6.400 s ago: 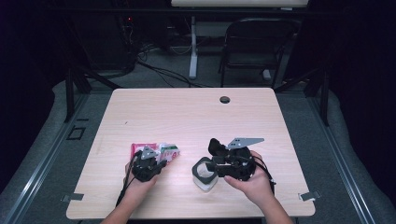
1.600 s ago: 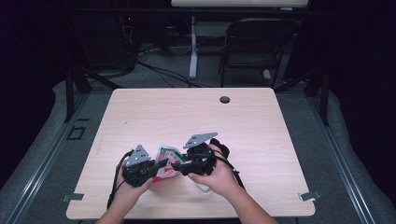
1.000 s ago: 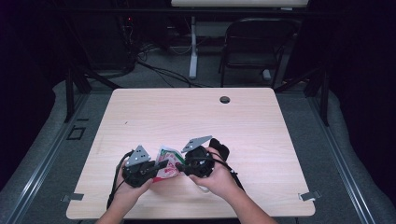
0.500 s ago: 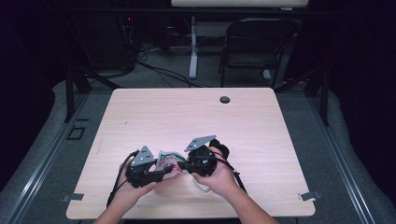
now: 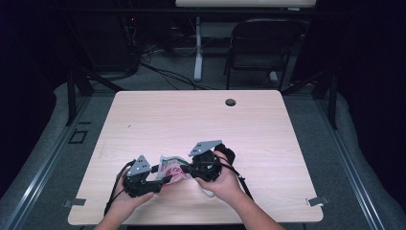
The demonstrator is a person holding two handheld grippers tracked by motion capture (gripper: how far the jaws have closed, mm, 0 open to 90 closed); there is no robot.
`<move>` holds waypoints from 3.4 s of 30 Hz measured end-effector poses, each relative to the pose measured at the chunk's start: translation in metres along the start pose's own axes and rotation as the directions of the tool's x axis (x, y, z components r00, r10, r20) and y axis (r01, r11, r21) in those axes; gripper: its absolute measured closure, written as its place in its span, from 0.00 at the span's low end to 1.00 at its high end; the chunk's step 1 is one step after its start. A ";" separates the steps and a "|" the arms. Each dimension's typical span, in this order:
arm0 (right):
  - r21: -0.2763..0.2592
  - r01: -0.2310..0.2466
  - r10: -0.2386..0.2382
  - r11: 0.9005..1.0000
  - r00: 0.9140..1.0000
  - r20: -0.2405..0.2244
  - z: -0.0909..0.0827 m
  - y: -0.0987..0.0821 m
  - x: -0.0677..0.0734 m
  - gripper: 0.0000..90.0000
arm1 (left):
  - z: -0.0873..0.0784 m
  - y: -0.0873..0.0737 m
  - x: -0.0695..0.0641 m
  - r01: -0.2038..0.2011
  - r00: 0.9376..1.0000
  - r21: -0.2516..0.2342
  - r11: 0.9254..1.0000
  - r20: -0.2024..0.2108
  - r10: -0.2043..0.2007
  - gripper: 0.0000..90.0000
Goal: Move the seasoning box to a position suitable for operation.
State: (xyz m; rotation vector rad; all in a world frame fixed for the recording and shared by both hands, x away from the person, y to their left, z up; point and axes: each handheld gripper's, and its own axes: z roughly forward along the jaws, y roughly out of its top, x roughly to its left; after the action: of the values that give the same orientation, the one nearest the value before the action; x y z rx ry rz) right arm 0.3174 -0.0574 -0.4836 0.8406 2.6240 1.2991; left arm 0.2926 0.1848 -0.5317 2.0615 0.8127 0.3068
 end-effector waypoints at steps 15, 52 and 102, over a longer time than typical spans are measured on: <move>-0.048 -0.015 0.015 0.999 1.000 0.006 0.000 0.000 0.000 1.00 | 0.020 -0.013 -0.005 -0.045 0.999 0.045 0.998 -0.009 0.045 0.48; -0.059 -0.049 0.047 0.997 0.999 -0.025 -0.001 -0.004 -0.004 1.00 | 0.035 -0.027 0.009 0.033 0.999 0.043 0.999 -0.015 -0.033 0.31; -0.126 -0.054 0.052 0.991 0.998 -0.021 -0.006 0.000 0.001 1.00 | 0.049 -0.032 0.002 0.005 0.999 0.108 0.994 -0.048 0.000 0.48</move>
State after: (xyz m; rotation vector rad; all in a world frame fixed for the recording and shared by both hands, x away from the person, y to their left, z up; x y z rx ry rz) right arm 0.3147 -0.0616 -0.4795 0.8881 2.5161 1.4752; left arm 0.3041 0.1677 -0.5863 2.1603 0.8783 0.3182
